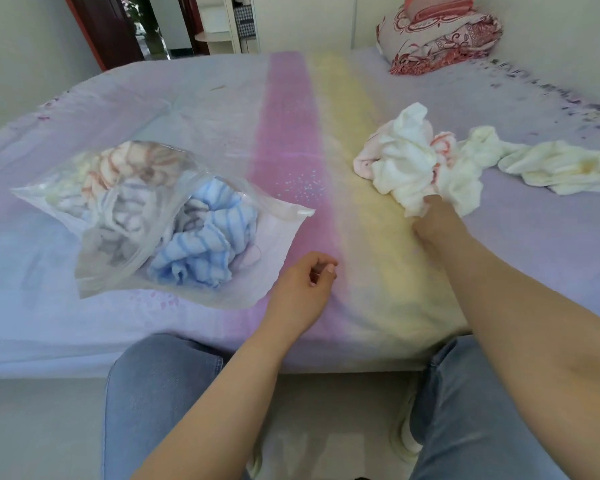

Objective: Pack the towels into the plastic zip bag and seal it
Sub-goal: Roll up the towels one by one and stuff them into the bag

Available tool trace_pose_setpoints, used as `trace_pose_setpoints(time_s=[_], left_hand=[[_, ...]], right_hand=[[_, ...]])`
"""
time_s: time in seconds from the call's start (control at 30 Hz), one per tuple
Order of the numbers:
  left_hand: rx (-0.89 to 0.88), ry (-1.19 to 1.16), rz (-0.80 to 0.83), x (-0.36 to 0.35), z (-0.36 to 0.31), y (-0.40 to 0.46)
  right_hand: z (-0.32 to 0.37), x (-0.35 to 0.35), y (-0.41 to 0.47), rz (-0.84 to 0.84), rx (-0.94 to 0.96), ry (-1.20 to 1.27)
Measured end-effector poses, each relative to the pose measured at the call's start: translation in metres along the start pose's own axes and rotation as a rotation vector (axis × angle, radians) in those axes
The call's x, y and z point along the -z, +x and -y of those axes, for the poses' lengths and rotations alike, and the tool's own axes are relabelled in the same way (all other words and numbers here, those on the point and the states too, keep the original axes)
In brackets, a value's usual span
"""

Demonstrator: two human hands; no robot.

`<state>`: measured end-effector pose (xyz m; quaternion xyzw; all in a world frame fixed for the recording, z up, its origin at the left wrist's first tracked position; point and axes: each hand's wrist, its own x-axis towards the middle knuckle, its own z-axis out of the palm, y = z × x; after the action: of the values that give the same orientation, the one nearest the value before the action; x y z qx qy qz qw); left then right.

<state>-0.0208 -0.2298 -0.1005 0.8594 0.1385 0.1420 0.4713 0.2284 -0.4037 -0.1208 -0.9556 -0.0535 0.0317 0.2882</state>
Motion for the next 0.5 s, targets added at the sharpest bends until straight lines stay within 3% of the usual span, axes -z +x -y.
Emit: trace_pose_setpoints(time_s=[0.1, 0.23, 0.37, 0.5], left_hand=[[-0.010, 0.029, -0.003, 0.000, 0.000, 0.005], [0.000, -0.003, -0.016, -0.004, 0.002, 0.008], [-0.008, -0.066, 0.026, -0.009, 0.006, 0.009], [-0.118, 0.055, 0.107, -0.009, 0.001, 0.012]], right_hand=[[-0.011, -0.005, -0.003, -0.135, 0.069, -0.141], [0.006, 0.003, -0.028, -0.029, 0.117, -0.137], [0.047, 0.019, -0.093, 0.178, 0.351, 0.028], [0.072, 0.025, -0.166, 0.545, 0.477, 0.458]])
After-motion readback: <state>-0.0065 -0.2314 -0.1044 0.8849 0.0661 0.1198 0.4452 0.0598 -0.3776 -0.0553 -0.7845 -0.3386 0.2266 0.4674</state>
